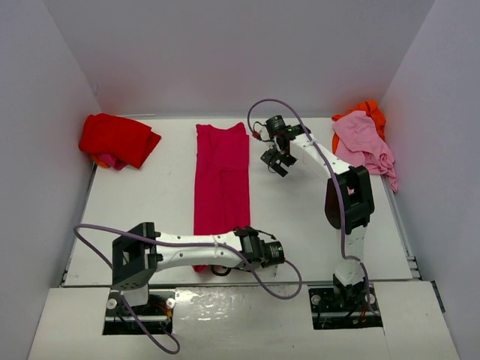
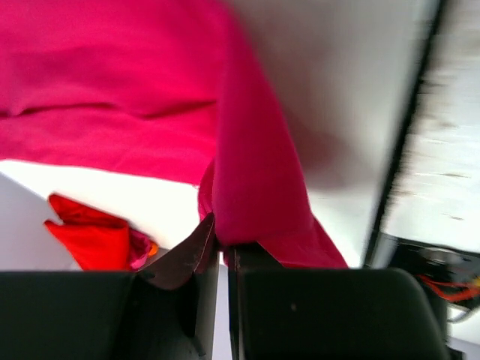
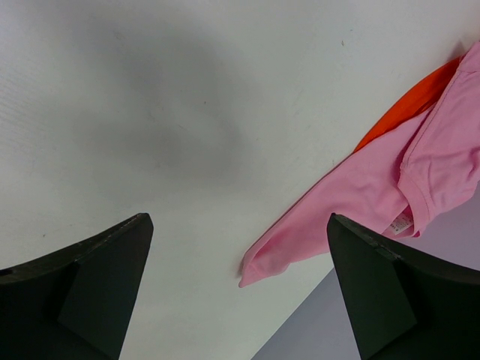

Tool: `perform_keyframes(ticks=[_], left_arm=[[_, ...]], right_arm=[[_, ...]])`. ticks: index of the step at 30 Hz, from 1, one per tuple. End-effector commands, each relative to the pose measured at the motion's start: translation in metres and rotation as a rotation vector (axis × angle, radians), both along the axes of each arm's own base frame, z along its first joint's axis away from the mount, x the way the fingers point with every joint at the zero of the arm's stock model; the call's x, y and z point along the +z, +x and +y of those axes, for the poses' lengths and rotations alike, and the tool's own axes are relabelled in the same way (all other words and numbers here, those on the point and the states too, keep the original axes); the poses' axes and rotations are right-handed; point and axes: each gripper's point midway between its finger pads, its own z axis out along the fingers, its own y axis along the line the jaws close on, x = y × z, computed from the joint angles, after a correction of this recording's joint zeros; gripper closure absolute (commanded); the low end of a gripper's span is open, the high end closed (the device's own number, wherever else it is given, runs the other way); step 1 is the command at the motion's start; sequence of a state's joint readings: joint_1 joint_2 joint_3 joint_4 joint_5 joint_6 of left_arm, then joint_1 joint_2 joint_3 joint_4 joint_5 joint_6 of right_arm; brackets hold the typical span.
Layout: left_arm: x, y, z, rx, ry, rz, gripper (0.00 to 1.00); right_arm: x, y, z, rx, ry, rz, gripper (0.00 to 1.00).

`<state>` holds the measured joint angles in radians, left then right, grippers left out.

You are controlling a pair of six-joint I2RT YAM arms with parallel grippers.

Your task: Fold and stack the t-shirts

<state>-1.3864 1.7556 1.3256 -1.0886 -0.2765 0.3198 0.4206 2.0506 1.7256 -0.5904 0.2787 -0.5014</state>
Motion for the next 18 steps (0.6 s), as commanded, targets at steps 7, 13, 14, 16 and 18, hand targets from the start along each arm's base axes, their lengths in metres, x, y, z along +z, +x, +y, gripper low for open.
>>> perform_keyframes(ticks=[7,13,14,16,18], left_arm=[[0.075,0.115,-0.004,0.003,-0.084,-0.306,1.00],[0.094,0.162,-0.009,0.007,-0.118,-0.357,1.00],[0.094,0.168,-0.010,0.004,-0.119,-0.353,1.00],[0.094,0.179,-0.013,0.000,-0.128,-0.349,1.00],[0.090,0.189,-0.017,-0.004,-0.136,-0.345,1.00]], right_arm=[[0.038,0.004,0.000,0.002,0.025,-0.084,0.00],[0.039,0.003,-0.001,0.001,0.022,-0.082,0.00],[0.038,0.003,-0.001,0.001,0.022,-0.082,0.00],[0.037,0.003,0.000,0.002,0.025,-0.078,0.00],[0.033,0.003,-0.001,0.002,0.027,-0.070,0.00]])
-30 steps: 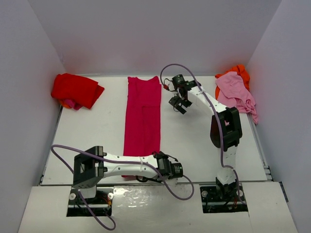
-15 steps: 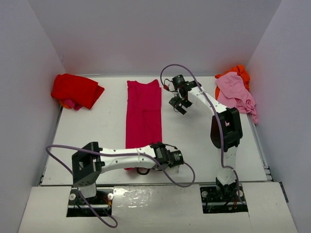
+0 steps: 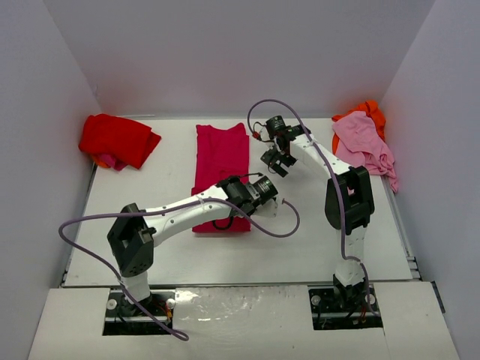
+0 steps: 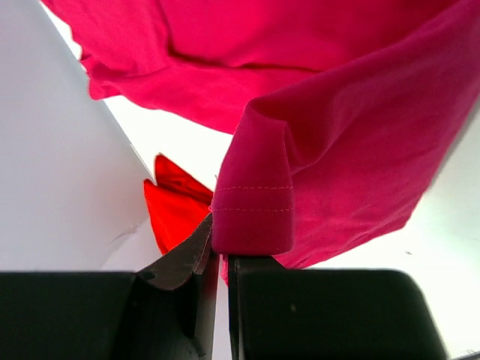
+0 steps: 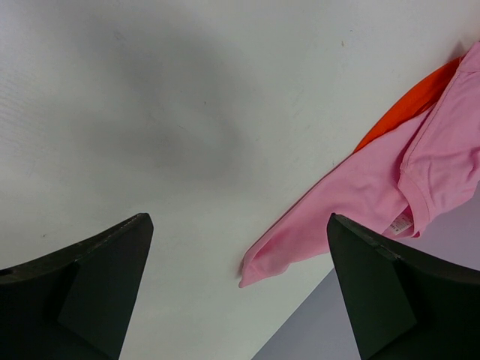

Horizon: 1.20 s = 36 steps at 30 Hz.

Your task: Fold and stack the t-shirts

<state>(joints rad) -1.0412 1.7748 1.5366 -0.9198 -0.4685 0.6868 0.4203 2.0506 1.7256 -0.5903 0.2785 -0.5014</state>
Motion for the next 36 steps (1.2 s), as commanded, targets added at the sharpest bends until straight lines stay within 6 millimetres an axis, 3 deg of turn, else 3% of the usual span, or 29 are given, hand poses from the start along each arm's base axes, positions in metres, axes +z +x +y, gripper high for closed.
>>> perform_keyframes(ticks=[1,9,12,13,15,16,17,22,26,28,30,31,33,35,36], left_arm=[[0.017,0.035,-0.015,-0.051,-0.030,-0.054,1.00],[-0.009,0.070,-0.027,-0.060,-0.049,0.001,1.00],[-0.019,0.096,-0.028,-0.040,-0.070,-0.033,0.99],[-0.021,0.107,-0.027,-0.022,-0.088,-0.052,0.94],[-0.025,0.124,-0.028,0.013,-0.123,-0.075,0.74],[-0.022,0.136,-0.025,0.037,-0.149,-0.101,0.25],[-0.021,0.146,-0.023,0.059,-0.167,-0.124,0.03],[-0.001,0.185,-0.011,0.152,-0.228,-0.255,0.03],[0.029,0.191,-0.010,0.167,-0.285,-0.352,0.03],[0.045,0.184,-0.010,0.165,-0.335,-0.351,0.03],[0.053,0.175,-0.009,0.168,-0.371,-0.337,0.10],[0.055,0.170,-0.007,0.175,-0.369,-0.329,0.18],[0.060,0.155,-0.006,0.186,-0.365,-0.324,0.47],[0.054,0.131,0.003,0.184,-0.341,-0.273,0.49],[0.046,0.114,0.003,0.166,-0.325,-0.241,0.42]], right_arm=[[0.031,0.003,-0.001,0.002,0.028,-0.066,0.00],[0.018,0.006,-0.006,-0.017,0.037,-0.041,0.00],[0.014,0.007,-0.009,-0.022,0.039,-0.031,0.00],[0.012,0.007,-0.010,-0.022,0.038,-0.028,0.00],[0.010,0.007,-0.011,-0.025,0.036,-0.024,0.00],[0.010,0.007,-0.012,-0.025,0.037,-0.024,0.00],[0.010,0.008,-0.013,-0.027,0.038,-0.026,0.00],[0.012,0.009,-0.017,-0.038,0.041,-0.032,0.00],[0.018,0.009,-0.017,-0.041,0.046,-0.047,0.00],[0.022,0.008,-0.019,-0.044,0.047,-0.054,0.00],[0.024,0.008,-0.020,-0.047,0.046,-0.060,0.00],[0.024,0.009,-0.021,-0.049,0.044,-0.061,0.00],[0.024,0.009,-0.023,-0.056,0.038,-0.063,0.00],[0.024,0.009,-0.025,-0.060,0.033,-0.065,0.00],[0.024,0.009,-0.027,-0.062,0.031,-0.065,0.00]])
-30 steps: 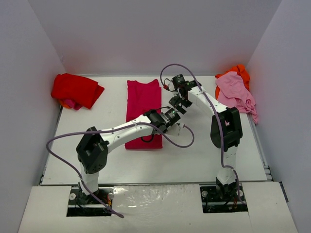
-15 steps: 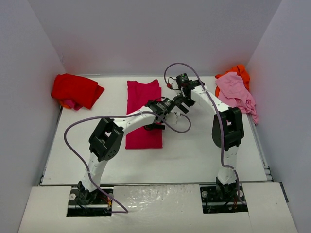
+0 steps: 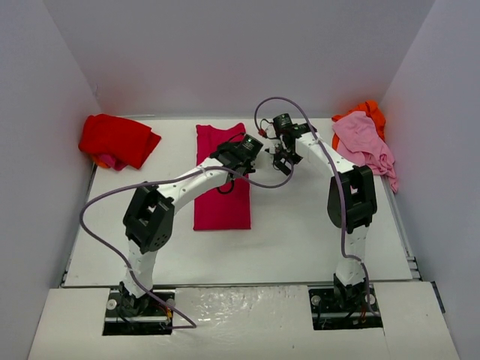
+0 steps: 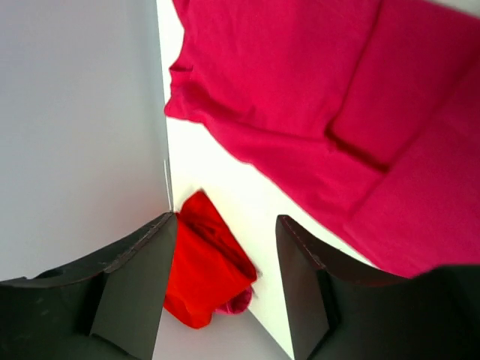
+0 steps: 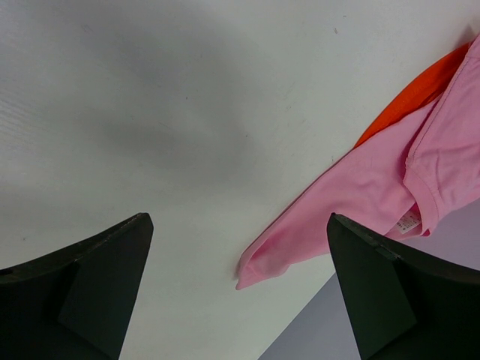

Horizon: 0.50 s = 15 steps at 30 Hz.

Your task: Fold and stack the t-shirts

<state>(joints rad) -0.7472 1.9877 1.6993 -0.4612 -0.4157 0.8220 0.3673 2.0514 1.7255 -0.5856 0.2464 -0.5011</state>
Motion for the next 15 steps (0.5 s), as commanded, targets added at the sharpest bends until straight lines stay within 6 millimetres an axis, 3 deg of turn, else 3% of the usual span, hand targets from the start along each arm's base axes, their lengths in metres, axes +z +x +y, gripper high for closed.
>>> perform_keyframes(ticks=[1,3,5,9,15], left_arm=[[0.030,-0.069,0.006,-0.035,-0.038,0.023,0.31],[0.022,-0.100,0.010,-0.042,-0.029,0.075,0.31],[0.001,-0.129,0.022,-0.040,0.043,0.170,0.31],[-0.034,-0.167,0.029,-0.105,0.098,0.232,0.29],[-0.077,-0.189,0.036,-0.088,0.107,0.319,0.27]], right_arm=[[0.027,0.004,-0.010,-0.026,0.000,-0.072,0.00],[0.028,0.005,-0.013,-0.033,0.000,-0.078,0.00],[0.031,0.008,-0.016,-0.043,-0.001,-0.087,0.00],[0.041,0.015,-0.022,-0.064,-0.019,-0.117,0.00],[0.053,0.014,-0.033,-0.084,-0.032,-0.145,0.00]])
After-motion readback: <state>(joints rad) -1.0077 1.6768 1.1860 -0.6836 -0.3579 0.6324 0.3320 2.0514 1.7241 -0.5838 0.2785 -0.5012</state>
